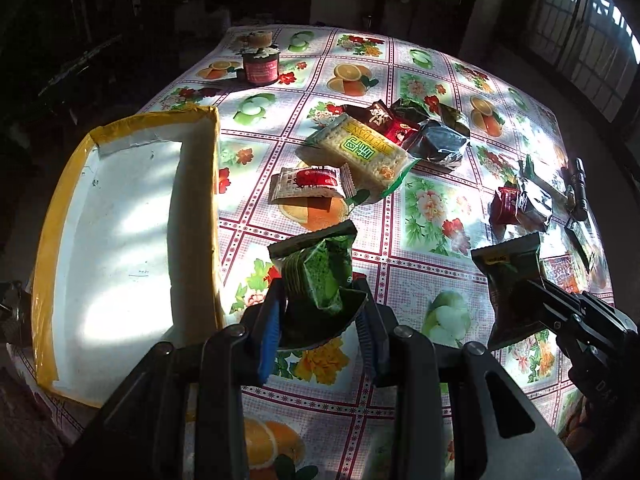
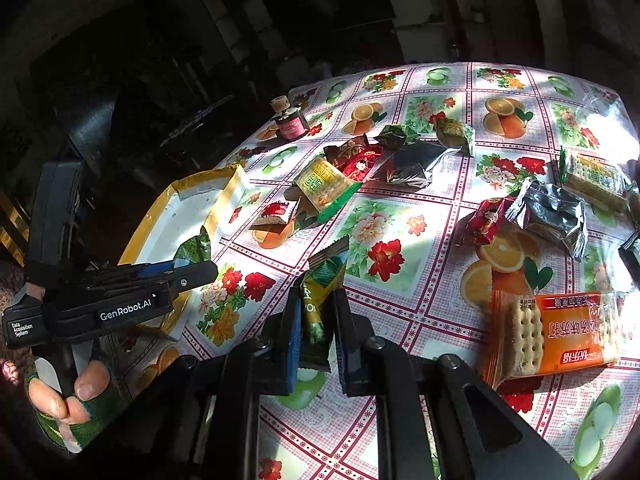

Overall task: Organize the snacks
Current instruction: 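Carry both green packets into the white tray and open both tools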

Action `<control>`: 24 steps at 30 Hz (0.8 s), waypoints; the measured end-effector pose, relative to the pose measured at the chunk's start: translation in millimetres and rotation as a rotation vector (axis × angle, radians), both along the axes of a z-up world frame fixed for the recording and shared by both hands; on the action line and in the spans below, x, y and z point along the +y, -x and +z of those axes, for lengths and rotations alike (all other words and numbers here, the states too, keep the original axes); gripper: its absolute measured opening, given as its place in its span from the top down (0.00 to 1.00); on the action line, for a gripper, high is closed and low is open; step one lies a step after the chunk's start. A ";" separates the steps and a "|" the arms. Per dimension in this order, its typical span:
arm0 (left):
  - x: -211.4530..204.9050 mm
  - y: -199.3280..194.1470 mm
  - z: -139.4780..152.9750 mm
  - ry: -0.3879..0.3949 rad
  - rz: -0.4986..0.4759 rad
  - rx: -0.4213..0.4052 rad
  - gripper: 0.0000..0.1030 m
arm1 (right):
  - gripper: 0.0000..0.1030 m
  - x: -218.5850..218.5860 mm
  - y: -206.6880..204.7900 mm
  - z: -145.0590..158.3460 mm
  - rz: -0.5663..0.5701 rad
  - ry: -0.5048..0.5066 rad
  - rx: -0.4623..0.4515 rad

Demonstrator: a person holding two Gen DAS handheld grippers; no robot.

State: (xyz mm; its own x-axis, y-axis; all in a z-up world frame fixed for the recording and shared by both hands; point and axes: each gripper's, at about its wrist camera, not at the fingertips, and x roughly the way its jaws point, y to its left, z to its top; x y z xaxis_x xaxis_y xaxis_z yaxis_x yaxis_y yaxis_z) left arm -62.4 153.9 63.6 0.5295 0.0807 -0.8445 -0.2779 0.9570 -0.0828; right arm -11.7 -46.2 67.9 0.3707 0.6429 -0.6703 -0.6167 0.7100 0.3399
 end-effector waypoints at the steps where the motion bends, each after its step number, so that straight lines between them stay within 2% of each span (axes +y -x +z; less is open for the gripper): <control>1: 5.4 3.6 0.0 -0.002 0.008 -0.001 0.65 | 0.87 5.7 1.9 0.0 0.013 0.002 0.000; 6: 38.8 21.5 3.8 0.009 0.057 -0.006 0.65 | 0.87 46.8 8.8 4.9 0.096 -0.020 -0.002; 12: 86.8 40.5 12.5 0.005 0.145 -0.026 0.65 | 0.87 117.6 21.2 12.5 0.233 -0.049 -0.012; 19: 125.8 51.8 -0.5 0.034 0.212 -0.010 0.65 | 0.87 190.9 30.2 -9.9 0.350 -0.003 0.040; 24: 143.3 53.1 -16.9 0.072 0.233 0.014 0.65 | 0.87 211.4 32.4 -24.2 0.381 0.041 0.065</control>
State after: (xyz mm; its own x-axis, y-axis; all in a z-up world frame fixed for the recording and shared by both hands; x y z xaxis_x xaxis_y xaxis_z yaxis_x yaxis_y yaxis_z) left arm -115.5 297.3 46.7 0.4919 0.1382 -0.8596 -0.4918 0.8589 -0.1433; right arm -44.1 165.2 43.7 0.0662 0.6987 -0.7123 -0.8172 0.4476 0.3631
